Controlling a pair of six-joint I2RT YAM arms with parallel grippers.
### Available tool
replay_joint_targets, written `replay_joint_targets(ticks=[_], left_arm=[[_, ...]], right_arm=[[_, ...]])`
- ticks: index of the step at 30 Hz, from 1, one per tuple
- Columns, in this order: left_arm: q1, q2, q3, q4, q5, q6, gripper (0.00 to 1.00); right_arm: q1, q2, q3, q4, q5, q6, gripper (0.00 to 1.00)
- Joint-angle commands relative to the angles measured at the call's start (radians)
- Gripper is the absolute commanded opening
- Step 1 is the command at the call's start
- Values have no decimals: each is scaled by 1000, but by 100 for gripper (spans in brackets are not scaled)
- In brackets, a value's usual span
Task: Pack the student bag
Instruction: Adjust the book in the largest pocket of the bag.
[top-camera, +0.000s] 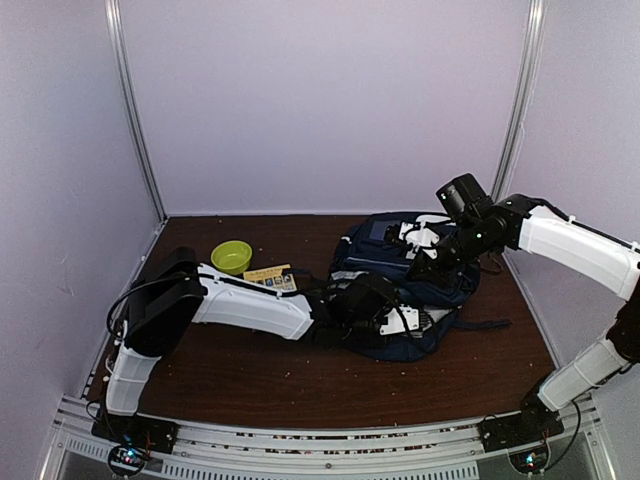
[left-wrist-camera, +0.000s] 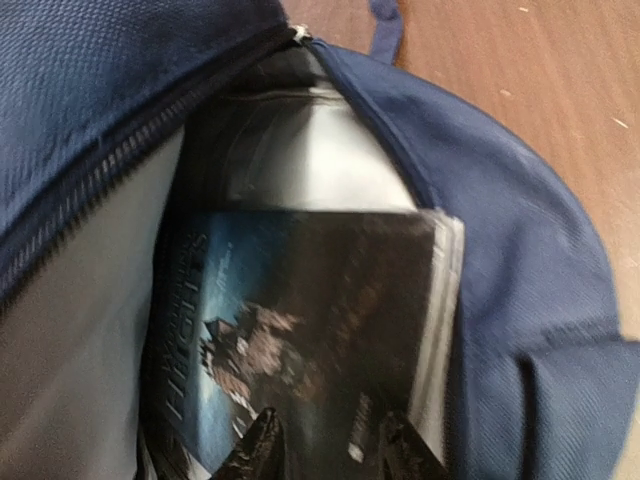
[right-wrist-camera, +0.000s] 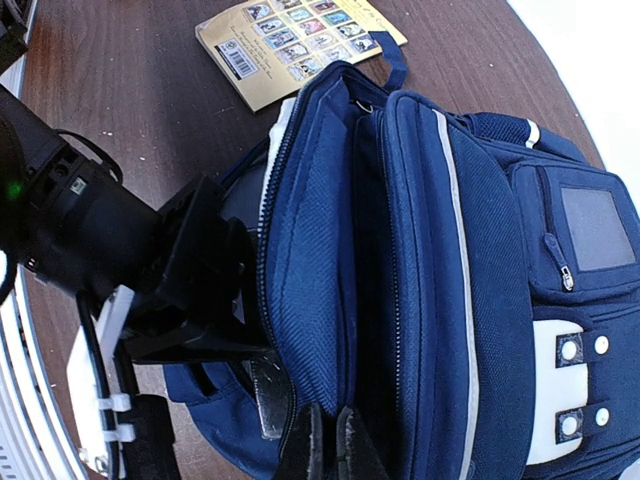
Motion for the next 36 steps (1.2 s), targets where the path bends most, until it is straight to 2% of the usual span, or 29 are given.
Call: replay_joint_targets(ticks=[1,12,22,26,30,36], left_arm=[[-15,-70,-77,-10,31,-5,35],[3,30,-5,-8,-85,-7,33],[79,146,181,17,-164,76,30],[102,218,321,-59,-162,46,31],[81,162,240,-5,-155,54,37],[-5,-24,15,78,-161,56,46]], right_arm=[[-6,-48,0,41,-27,-3,0],[-6,-59,-10,45,-33,2,0],[-6,-69,-20,39,-30,-2,0],[-6,-64,-24,39,-31,-1,0],[-6,-56,-35,35,-23,-9,0],[-7,-38,-44,37,-20,-24,0]])
